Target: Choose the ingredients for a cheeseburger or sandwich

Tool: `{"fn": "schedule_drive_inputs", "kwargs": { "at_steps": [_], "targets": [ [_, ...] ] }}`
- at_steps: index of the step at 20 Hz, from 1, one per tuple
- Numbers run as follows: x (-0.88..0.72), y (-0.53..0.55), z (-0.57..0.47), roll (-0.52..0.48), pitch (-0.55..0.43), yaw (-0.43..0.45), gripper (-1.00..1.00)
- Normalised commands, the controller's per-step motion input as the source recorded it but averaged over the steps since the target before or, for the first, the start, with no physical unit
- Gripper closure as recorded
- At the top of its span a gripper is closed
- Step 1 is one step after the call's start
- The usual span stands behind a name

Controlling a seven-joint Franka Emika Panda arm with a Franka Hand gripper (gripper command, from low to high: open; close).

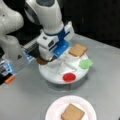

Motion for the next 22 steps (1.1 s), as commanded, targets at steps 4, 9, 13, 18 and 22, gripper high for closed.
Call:
{"fn": "schedule_drive_inputs", "kwargs": {
  "at_steps": [4, 9, 13, 18, 22],
  "targets": [
    [0.03, 0.06, -0.09, -0.112, -0.057, 0.007, -1.00],
    [-0.02, -0.02, -0.08, -0.122, -0.058, 0.038, -1.00],
    [-0.04, -0.05, -0.12, -0.133, -0.088, 0.081, -1.00],
    [-0.05, -0.05, -0.16, -0.146, -0.093, 0.095, -1.00],
    [-0.03, -0.03, -0.19, -0.168, -0.098, 0.093, -1.00]
  ]
}}
